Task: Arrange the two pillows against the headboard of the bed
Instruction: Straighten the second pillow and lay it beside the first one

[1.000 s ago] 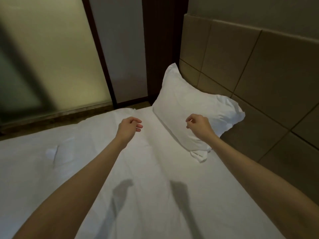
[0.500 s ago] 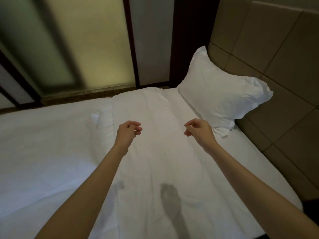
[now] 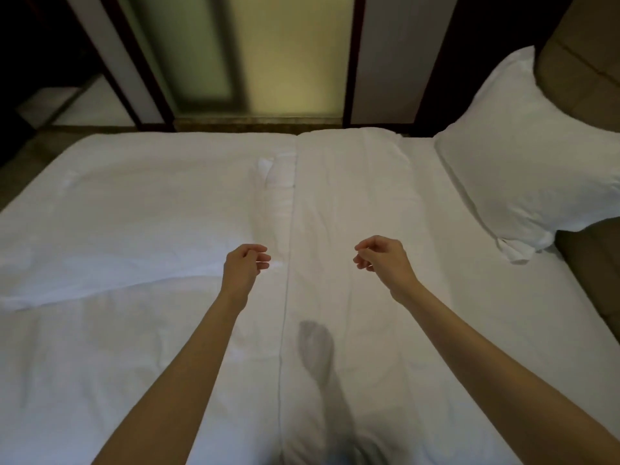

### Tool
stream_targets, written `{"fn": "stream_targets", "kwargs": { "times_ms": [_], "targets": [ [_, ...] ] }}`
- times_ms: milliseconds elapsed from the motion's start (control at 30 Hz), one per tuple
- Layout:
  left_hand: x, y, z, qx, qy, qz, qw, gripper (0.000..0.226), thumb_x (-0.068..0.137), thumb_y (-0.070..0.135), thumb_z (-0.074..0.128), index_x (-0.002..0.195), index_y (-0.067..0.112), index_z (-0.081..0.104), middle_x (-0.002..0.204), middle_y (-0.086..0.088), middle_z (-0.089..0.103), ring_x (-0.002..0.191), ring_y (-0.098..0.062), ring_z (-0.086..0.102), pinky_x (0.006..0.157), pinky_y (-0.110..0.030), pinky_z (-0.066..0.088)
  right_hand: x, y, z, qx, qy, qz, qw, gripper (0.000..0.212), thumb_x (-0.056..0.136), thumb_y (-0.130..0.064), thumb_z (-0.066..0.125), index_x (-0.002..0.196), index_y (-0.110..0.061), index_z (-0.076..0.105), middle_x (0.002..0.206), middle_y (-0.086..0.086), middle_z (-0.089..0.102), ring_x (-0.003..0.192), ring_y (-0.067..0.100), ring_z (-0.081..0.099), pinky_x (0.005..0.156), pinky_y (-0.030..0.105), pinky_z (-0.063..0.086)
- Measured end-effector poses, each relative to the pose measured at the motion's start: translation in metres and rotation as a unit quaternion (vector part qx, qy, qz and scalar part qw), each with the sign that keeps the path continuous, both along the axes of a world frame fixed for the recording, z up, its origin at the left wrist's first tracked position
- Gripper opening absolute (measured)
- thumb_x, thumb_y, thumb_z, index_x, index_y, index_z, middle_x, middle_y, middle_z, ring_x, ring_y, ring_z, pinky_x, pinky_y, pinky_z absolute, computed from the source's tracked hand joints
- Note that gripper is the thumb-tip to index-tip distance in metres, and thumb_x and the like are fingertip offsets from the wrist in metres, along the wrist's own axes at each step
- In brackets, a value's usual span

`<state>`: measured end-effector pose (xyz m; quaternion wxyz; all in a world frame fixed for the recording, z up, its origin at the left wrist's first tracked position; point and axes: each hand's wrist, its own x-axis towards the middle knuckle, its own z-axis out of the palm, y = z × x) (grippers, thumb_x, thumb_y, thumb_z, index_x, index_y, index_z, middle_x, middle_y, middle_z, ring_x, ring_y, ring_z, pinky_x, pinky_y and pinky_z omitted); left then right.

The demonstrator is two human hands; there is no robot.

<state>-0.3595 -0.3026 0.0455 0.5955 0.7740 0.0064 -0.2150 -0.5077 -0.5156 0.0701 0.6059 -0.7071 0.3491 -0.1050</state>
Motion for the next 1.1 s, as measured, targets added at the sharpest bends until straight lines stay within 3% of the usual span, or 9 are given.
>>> {"fn": "stream_targets", "kwargs": {
  "times_ms": [200, 467, 600, 667, 767, 833, 1000, 1100],
  "targets": [
    [0.047, 0.093, -0.028, 0.03, 0.012, 0.041, 0.999, 0.031, 0.091, 0.006, 0.035, 0.091, 0.013, 0.065, 0.08, -0.004, 0.067, 0.071, -0.017, 0.062, 0.067, -0.023, 0.046, 0.064, 0.068, -0.028, 0.038, 0.027, 0.03, 0.998, 0.019, 0.082, 0.001, 0.054, 0.078, -0.015, 0.064, 0.075, 0.007, 0.069, 0.062, 0.016, 0.063, 0.06, 0.022, 0.046],
    [0.165, 0.21, -0.076, 0.015, 0.136, 0.12, 0.983, 0.019, 0.095, 0.008, 0.038, 0.103, 0.01, 0.055, 0.092, -0.01, 0.061, 0.069, -0.016, 0.058, 0.063, -0.025, 0.043, 0.186, 0.176, -0.08, 0.132, 0.08, -0.016, 0.988, 0.017, 0.082, -0.002, 0.061, 0.093, -0.015, 0.061, 0.095, 0.011, 0.066, 0.073, 0.02, 0.064, 0.067, 0.028, 0.047],
    [0.219, 0.251, -0.098, 0.013, 0.205, 0.161, 0.965, 0.017, 0.096, 0.01, 0.039, 0.108, 0.01, 0.051, 0.105, -0.012, 0.055, 0.087, -0.025, 0.055, 0.074, -0.033, 0.044, 0.237, 0.216, -0.112, 0.208, 0.116, -0.047, 0.97, 0.024, 0.083, -0.004, 0.061, 0.106, -0.012, 0.056, 0.103, 0.012, 0.063, 0.083, 0.026, 0.063, 0.074, 0.034, 0.049],
    [0.244, 0.27, -0.113, 0.005, 0.252, 0.194, 0.948, 0.018, 0.096, 0.01, 0.037, 0.11, 0.01, 0.049, 0.115, -0.015, 0.054, 0.096, -0.025, 0.054, 0.083, -0.036, 0.043, 0.263, 0.233, -0.131, 0.237, 0.14, -0.067, 0.959, 0.025, 0.084, -0.004, 0.061, 0.107, -0.011, 0.054, 0.104, 0.012, 0.061, 0.086, 0.028, 0.062, 0.075, 0.037, 0.048],
    [0.269, 0.292, -0.137, -0.061, 0.315, 0.238, 0.917, 0.04, 0.098, 0.019, 0.039, 0.136, 0.008, 0.041, 0.143, -0.016, 0.044, 0.122, -0.031, 0.05, 0.101, -0.042, 0.039, 0.286, 0.245, -0.156, 0.302, 0.162, -0.101, 0.934, 0.01, 0.087, -0.008, 0.061, 0.096, -0.01, 0.058, 0.105, 0.014, 0.057, 0.085, 0.03, 0.059, 0.071, 0.037, 0.048],
    [0.287, 0.304, -0.153, -0.108, 0.352, 0.264, 0.892, 0.053, 0.098, 0.033, 0.041, 0.145, 0.013, 0.03, 0.151, -0.013, 0.034, 0.135, -0.031, 0.039, 0.105, -0.043, 0.035, 0.301, 0.25, -0.174, 0.35, 0.167, -0.121, 0.914, 0.002, 0.088, -0.014, 0.061, 0.088, -0.012, 0.061, 0.104, 0.013, 0.055, 0.085, 0.03, 0.058, 0.077, 0.04, 0.046],
    [0.329, 0.317, -0.197, -0.214, 0.409, 0.33, 0.824, 0.081, 0.087, 0.064, 0.041, 0.151, 0.022, 0.013, 0.157, -0.008, 0.02, 0.142, -0.029, 0.028, 0.11, -0.05, 0.03, 0.336, 0.263, -0.225, 0.436, 0.17, -0.203, 0.86, 0.025, 0.085, -0.029, 0.068, 0.084, -0.013, 0.048, 0.094, 0.01, 0.051, 0.093, 0.029, 0.054, 0.088, 0.041, 0.043],
    [0.347, 0.318, -0.214, -0.241, 0.403, 0.354, 0.809, 0.083, 0.081, 0.071, 0.043, 0.145, 0.019, 0.03, 0.148, -0.009, 0.038, 0.135, -0.029, 0.041, 0.105, -0.045, 0.037, 0.349, 0.271, -0.249, 0.446, 0.157, -0.232, 0.85, 0.033, 0.083, -0.031, 0.07, 0.074, -0.012, 0.045, 0.085, 0.008, 0.048, 0.075, 0.022, 0.052, 0.083, 0.038, 0.044]
  ]
}}
